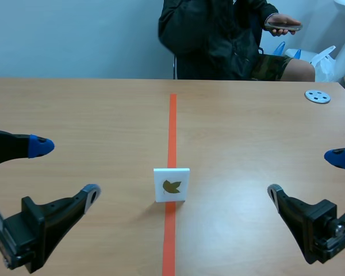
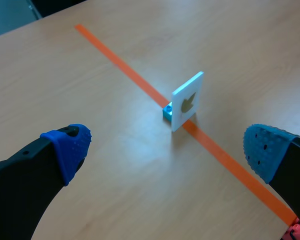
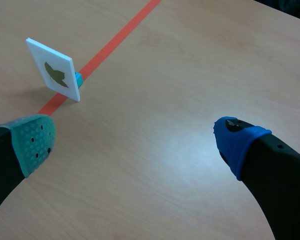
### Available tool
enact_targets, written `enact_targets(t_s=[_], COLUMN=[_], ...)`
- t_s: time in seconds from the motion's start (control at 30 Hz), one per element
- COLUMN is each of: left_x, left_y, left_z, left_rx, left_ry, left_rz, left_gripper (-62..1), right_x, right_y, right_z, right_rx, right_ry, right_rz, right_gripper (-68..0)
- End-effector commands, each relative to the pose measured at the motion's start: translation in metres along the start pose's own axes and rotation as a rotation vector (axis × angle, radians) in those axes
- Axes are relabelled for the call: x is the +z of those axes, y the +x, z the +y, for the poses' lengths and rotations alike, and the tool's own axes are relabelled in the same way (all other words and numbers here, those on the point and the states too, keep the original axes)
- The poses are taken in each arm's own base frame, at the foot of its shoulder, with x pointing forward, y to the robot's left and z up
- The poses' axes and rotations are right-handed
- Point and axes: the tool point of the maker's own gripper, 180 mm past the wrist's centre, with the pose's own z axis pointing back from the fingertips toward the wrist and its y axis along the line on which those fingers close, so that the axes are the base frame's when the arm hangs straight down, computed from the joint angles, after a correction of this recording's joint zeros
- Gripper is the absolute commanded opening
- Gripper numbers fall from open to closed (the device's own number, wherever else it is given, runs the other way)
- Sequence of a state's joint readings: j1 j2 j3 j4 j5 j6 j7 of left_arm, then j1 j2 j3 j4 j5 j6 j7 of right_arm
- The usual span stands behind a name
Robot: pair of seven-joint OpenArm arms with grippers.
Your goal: Sort the leaf by its shape. The table is split by an orange tape line. A compound leaf with several leaflets goes to the left side, a simple leaf with one blade goes to the right side. Return to the home posture when a red brick is placed on the table.
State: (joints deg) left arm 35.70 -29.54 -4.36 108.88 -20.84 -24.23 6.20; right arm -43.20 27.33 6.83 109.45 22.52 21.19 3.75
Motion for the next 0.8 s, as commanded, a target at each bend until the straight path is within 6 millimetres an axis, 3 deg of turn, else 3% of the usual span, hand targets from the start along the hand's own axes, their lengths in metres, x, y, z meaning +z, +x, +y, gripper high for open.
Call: enact_targets(t_s=[0.0, 0.3, 0.77], left_x=[-0.005, -0.037, -0.109], left_y=[0.001, -0.026, -0.066], left_z=[-0.006, -0.011, -0.029], left_rx=[0.018, 0.007, -0.006], left_ry=[-0.025, -0.083, -0.177], left_rz=[-0.018, 0.014, 0.010], left_gripper=[1.4, 1.4, 1.4], right_x=[-0.002, -0.002, -0.002], right_y=[0.012, 0.012, 0.011], right_z=[-0.001, -0.001, -0.001], right_rx=[0.009, 0.009, 0.009], right_ry=[0.003, 0.003, 0.003], right_rz=[-0.039, -0.038, -0.031], right_gripper=[0.4, 0.4, 0.4])
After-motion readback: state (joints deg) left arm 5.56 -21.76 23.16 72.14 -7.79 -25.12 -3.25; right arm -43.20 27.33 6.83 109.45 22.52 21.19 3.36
